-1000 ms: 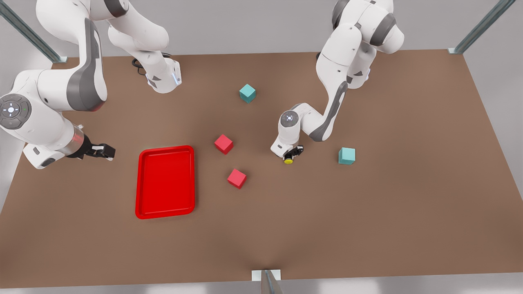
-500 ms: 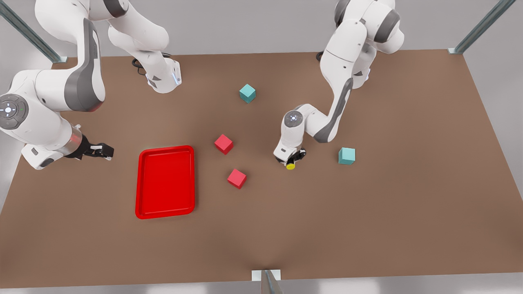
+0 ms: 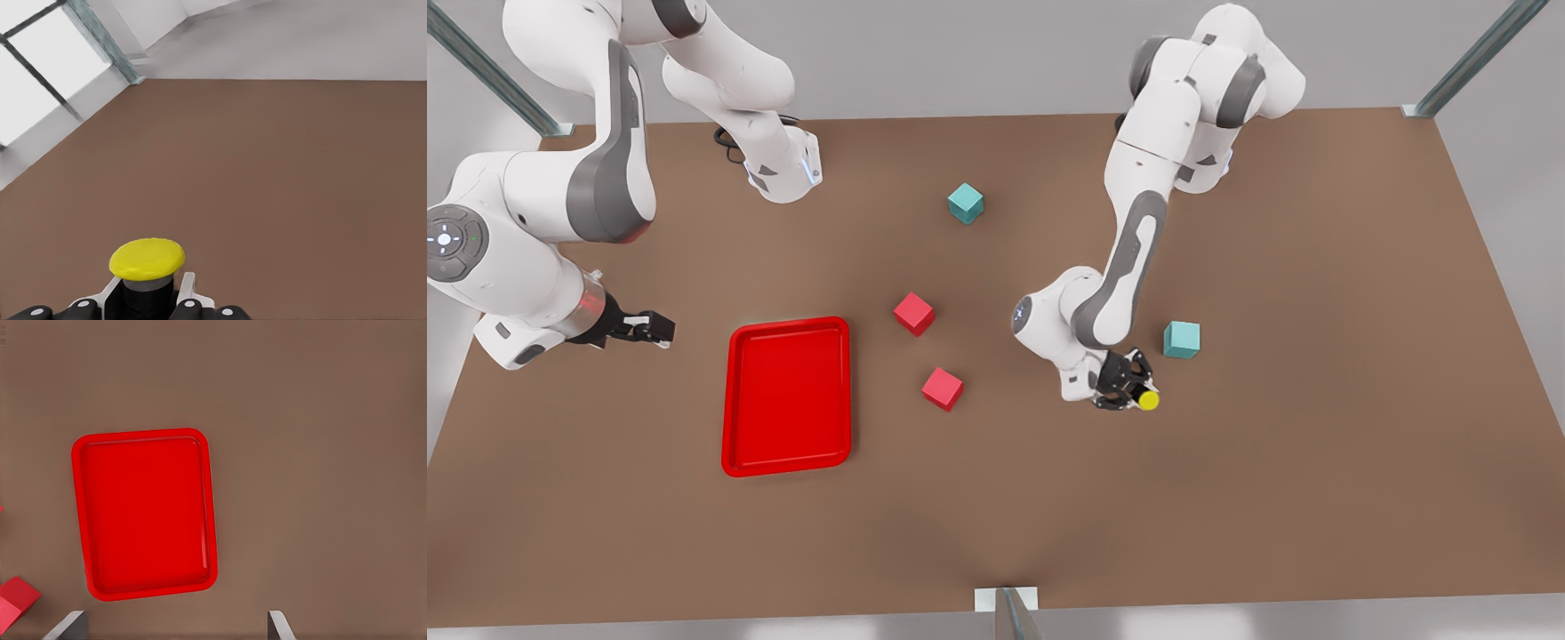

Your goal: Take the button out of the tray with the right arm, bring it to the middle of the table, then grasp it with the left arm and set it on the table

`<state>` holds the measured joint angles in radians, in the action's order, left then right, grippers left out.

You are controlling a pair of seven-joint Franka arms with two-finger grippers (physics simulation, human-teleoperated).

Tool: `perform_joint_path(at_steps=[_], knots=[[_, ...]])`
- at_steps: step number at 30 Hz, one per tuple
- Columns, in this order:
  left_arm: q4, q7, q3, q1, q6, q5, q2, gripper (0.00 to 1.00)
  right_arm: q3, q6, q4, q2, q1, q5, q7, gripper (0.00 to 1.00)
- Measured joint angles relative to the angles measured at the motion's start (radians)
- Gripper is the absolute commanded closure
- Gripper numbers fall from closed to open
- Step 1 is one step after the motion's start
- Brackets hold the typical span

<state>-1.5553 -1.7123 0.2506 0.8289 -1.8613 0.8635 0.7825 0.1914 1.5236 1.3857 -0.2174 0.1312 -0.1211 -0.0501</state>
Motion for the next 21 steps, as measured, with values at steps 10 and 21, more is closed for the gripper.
perform_joint_path(at_steps=[10, 21], knots=[[0.001, -0.563, 0.005, -0.012, 0.173, 0.327, 0.169, 0.6, 0.0, 0.0, -0.001, 0.0, 0.0, -0.002, 0.005, 0.0], [0.001, -0.924, 0.005, -0.023, 0.098, 0.379, 0.248, 0.0, 0.0, 0.0, -0.001, 0.0, 0.001, -0.002, 0.008, 0.0]])
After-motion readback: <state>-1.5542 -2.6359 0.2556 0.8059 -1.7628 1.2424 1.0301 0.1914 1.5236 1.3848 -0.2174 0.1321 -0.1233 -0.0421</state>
